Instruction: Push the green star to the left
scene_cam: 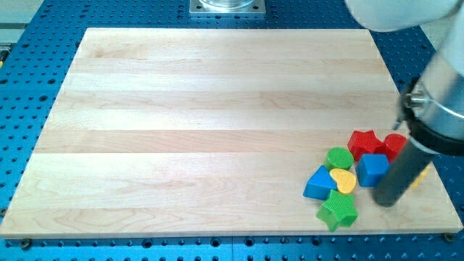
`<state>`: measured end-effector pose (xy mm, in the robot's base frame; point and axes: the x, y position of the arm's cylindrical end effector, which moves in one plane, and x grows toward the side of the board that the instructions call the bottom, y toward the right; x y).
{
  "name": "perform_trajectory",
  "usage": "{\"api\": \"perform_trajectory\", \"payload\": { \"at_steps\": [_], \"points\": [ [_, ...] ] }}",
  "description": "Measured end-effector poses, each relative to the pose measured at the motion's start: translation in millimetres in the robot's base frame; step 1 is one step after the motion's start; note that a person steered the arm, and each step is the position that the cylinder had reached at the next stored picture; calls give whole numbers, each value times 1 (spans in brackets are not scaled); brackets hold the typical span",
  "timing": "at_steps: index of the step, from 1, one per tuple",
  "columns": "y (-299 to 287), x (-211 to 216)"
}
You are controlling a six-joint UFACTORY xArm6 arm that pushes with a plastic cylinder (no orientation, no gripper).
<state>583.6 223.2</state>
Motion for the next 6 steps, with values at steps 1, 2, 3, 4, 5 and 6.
{"api": "perform_trajectory", "payload": {
  "at_steps": [1, 2, 3, 4, 5, 6],
  "points": [
    [21, 27],
    [18, 35],
    [14, 35],
    [-25, 35],
    [-56, 35],
    [-62, 35]
  ]
}}
